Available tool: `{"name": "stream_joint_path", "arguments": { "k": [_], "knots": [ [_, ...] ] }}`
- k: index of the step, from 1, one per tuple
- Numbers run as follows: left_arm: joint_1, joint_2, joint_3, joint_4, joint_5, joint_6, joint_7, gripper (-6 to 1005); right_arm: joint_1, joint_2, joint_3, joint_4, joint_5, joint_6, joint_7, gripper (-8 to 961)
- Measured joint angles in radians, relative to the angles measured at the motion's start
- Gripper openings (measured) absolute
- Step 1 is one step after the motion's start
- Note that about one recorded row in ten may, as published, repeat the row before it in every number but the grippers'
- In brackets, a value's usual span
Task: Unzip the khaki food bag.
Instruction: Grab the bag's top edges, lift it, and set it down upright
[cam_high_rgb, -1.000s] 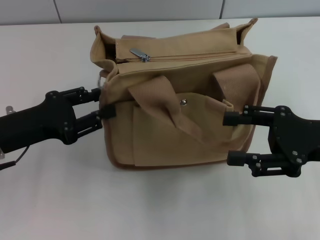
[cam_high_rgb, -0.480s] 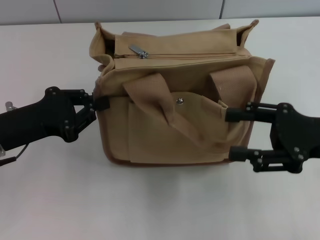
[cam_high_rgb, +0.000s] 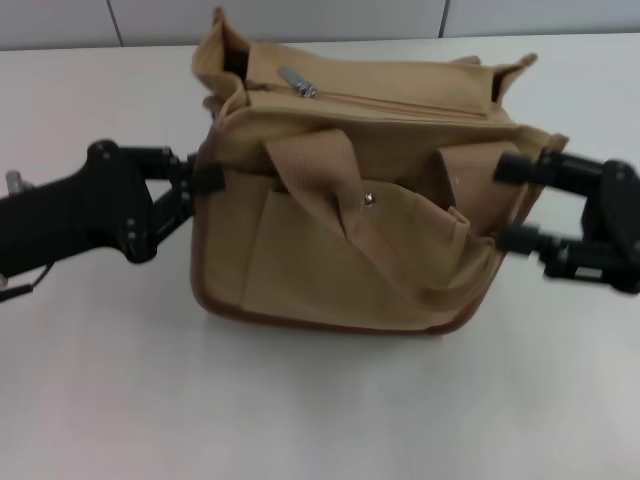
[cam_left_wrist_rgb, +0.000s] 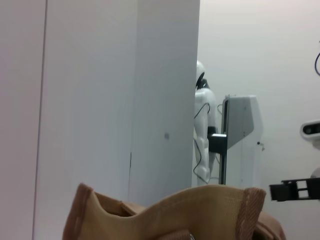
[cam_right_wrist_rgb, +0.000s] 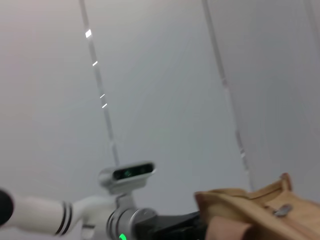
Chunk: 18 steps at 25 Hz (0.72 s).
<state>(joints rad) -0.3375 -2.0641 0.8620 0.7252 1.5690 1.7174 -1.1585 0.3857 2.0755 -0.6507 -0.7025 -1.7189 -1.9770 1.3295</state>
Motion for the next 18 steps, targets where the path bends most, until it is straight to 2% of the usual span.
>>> {"name": "stream_joint_path", "arguments": {
  "k": [3,6,12,18],
  "knots": [
    [-0.027,0.006,-0.009,0.001,-0.010,0.004,-0.008,87,0.010,-0.015,0.044,0.038,0.013,0.027,0.052,772],
    [-0.055,0.011,-0.031,0.004,-0.011,0.012,-0.016,87,0.013,-0.021,0.052,0.050,0.017,0.033,0.063,773],
    [-0.105,0.016,-0.087,0.084,-0.011,0.072,-0.055,88,0.015,-0.015,0.091,0.055,0.025,0.037,0.070,771],
    [-0.120,-0.003,-0.096,0.177,-0.018,0.117,-0.065,88,0.040,-0.009,0.092,0.094,0.031,0.042,0.028,768]
  ]
}}
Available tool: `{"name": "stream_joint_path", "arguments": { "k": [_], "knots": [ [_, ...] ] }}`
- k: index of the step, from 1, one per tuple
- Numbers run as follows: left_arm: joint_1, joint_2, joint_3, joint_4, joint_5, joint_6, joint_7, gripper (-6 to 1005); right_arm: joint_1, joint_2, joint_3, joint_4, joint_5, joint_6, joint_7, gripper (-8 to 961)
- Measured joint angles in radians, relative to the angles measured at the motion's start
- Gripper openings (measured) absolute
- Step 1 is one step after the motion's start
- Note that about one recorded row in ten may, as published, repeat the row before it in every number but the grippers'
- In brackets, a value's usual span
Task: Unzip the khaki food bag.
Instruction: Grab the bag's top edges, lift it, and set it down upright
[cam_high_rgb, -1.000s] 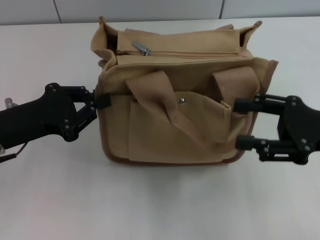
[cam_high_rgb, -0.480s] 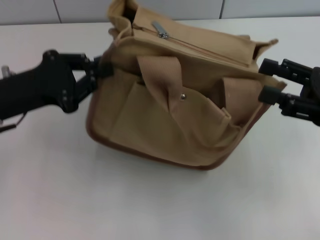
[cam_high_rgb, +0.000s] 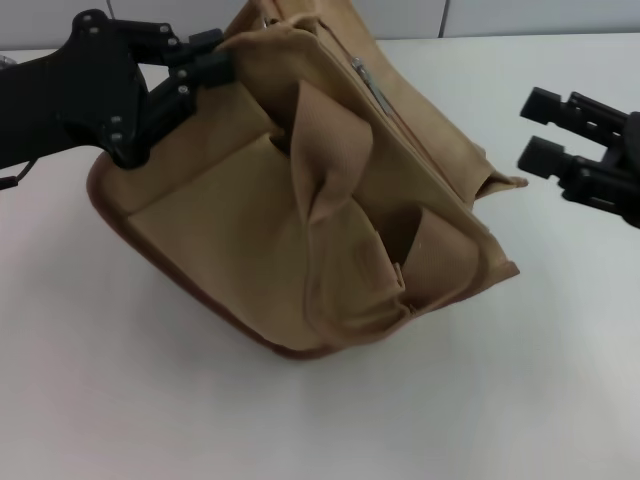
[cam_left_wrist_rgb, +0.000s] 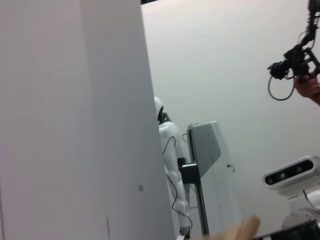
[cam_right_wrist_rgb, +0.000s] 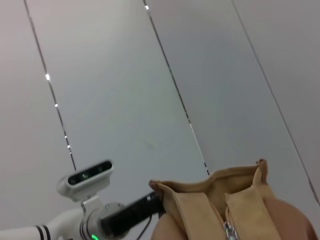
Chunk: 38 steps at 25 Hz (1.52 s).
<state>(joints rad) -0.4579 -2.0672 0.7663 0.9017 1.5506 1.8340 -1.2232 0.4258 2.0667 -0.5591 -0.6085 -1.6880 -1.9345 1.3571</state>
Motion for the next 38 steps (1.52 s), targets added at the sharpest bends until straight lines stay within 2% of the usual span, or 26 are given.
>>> {"name": "stream_joint_path", "arguments": {
  "k": [7,12,21,38],
  "knots": [
    [-0.001,-0.001,0.015,-0.001,-0.005,0.006,0.013,80,0.007,0.009,-0.004,0.004,-0.018,0.014,-0.100,765],
    [0.006,-0.004,0.035,-0.003,-0.006,0.011,0.029,-1,0.017,0.012,-0.004,0.005,-0.030,0.040,-0.156,762],
    [0.014,-0.006,0.089,-0.004,-0.008,0.010,0.049,3,0.052,0.014,0.001,0.016,-0.026,0.093,-0.164,762],
    [0.020,-0.007,0.091,-0.004,-0.018,-0.009,0.054,12,0.064,0.014,0.005,0.037,-0.024,0.093,-0.218,762]
  ]
}}
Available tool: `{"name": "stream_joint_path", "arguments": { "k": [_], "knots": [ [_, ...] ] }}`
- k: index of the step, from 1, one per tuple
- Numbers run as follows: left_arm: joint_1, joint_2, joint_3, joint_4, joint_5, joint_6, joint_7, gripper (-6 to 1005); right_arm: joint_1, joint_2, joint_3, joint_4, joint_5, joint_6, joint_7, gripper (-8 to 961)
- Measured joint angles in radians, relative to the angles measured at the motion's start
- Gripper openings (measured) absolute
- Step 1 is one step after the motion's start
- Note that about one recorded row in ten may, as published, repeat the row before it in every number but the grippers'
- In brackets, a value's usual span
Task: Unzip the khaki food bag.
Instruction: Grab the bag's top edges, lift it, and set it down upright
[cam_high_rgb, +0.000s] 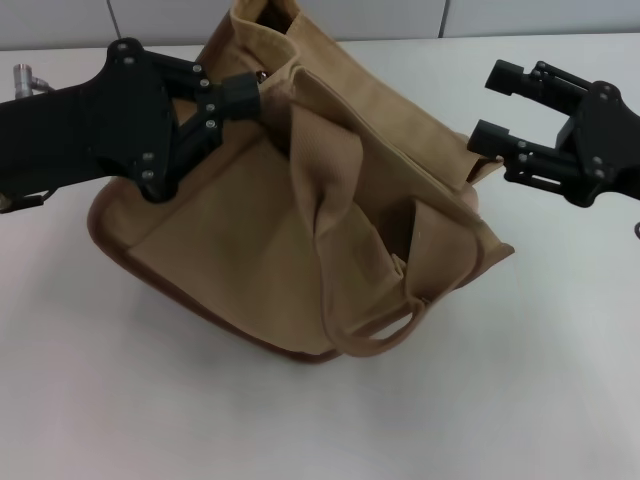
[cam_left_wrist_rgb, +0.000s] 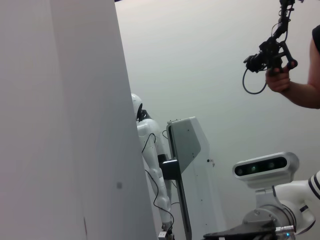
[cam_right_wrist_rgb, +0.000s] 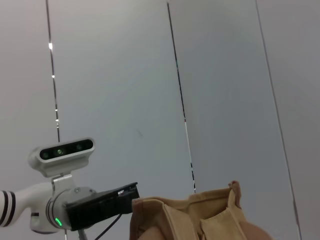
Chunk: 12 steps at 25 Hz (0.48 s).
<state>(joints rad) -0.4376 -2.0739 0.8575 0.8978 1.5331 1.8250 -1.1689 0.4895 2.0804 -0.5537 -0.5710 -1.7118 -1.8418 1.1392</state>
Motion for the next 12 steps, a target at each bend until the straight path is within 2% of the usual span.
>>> {"name": "stream_joint_path", "arguments": {
  "k": [12],
  "knots": [
    [-0.014,0.000,0.002,0.001,-0.002,0.003,0.002,17,0.050,0.003,-0.001,0.099,0.046,0.084,-0.110,743]
  ]
}}
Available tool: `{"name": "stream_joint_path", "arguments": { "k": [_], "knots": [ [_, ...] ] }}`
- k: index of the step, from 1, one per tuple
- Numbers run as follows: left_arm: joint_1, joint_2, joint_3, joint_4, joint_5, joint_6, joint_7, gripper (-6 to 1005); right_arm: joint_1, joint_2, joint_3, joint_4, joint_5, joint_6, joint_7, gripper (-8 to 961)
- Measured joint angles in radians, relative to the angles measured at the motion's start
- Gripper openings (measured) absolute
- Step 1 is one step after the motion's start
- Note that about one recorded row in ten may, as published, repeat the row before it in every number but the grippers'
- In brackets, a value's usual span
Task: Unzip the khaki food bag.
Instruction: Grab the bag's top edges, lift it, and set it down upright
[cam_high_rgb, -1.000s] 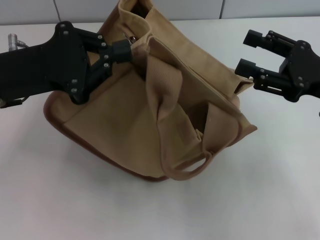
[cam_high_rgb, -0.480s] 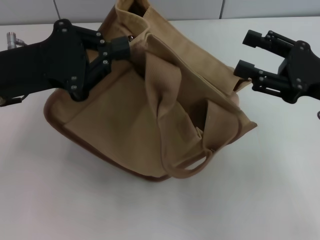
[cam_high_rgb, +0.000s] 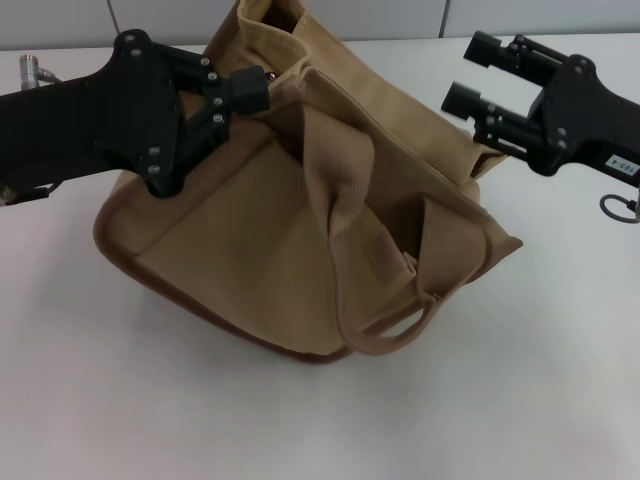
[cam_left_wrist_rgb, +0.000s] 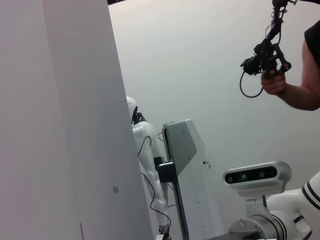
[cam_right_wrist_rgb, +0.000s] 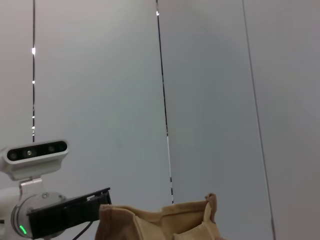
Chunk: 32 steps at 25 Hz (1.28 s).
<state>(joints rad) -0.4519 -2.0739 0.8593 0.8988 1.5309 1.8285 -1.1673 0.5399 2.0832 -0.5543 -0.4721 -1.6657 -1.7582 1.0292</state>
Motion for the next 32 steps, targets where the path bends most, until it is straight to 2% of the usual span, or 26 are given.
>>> {"name": "stream_joint_path", "arguments": {
  "k": [11,17,22,27,32],
  "knots": [
    [0.011,0.000,0.000,-0.002,-0.002,-0.005,0.000,23,0.020,-0.002,-0.027,0.011,-0.001,0.028,-0.012,542],
    [0.012,0.000,0.000,-0.002,-0.002,-0.008,0.001,26,0.038,-0.001,-0.083,0.012,0.002,0.066,-0.012,534],
    [0.037,0.006,-0.012,-0.063,-0.002,-0.046,0.042,28,0.024,0.000,-0.070,0.020,0.024,0.054,-0.008,534],
    [0.109,0.010,-0.051,-0.150,0.004,-0.104,0.126,30,-0.037,-0.004,-0.067,0.019,0.126,0.020,0.002,534],
    [0.166,0.013,-0.125,-0.192,0.007,-0.108,0.156,33,-0.062,-0.005,-0.063,0.013,0.138,-0.005,0.009,534]
  ]
}}
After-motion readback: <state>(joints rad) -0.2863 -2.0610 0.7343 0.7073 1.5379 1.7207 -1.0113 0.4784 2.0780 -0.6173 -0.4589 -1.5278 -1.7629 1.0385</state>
